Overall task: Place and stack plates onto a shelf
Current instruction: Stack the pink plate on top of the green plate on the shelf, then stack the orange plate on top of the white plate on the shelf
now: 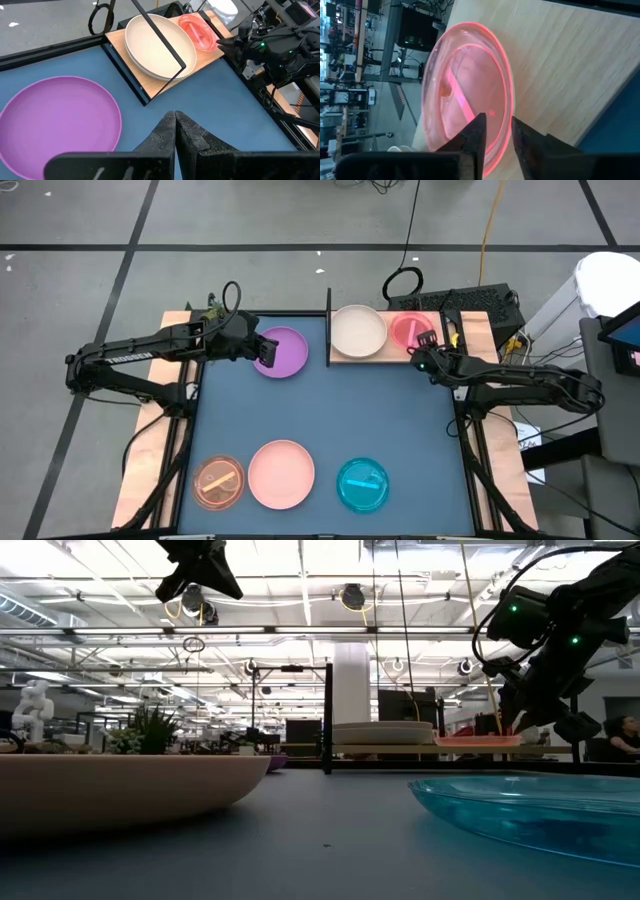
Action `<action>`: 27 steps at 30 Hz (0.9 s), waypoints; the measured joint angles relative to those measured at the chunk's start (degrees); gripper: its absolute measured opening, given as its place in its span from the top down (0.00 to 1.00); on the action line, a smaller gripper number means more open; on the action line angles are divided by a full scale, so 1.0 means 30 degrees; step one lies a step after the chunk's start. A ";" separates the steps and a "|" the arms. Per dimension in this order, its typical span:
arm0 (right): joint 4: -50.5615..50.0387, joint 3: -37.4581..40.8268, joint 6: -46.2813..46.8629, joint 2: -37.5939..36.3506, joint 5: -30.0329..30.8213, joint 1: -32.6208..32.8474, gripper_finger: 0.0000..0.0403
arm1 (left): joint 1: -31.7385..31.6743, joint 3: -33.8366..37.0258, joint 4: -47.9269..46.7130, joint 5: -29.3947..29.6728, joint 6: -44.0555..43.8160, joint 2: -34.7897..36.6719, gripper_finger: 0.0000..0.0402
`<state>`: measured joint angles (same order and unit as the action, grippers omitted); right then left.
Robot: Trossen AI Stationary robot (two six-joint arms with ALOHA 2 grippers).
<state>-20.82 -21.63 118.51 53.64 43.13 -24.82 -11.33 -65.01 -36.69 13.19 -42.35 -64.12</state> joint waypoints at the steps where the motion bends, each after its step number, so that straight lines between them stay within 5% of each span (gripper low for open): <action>1: -0.0029 0.0000 0.0094 -0.0099 -0.0006 0.0000 0.79 | 0.0000 0.0000 0.0000 0.0000 -0.0005 -0.0005 0.99; 19: -0.0065 0.0000 -0.4377 -0.4949 -0.2331 0.0639 0.75 | 0.0168 0.0000 -0.0856 -0.0543 0.0088 -0.0005 0.99; 27: 0.0009 -0.0007 -0.6120 -0.6693 -0.4599 0.2528 0.75 | 0.0512 0.0000 -0.1970 -0.2701 -0.0085 -0.0005 0.99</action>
<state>-20.79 -21.65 100.15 33.56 29.34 -17.23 -9.80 -65.01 -42.60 5.09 -42.61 -64.14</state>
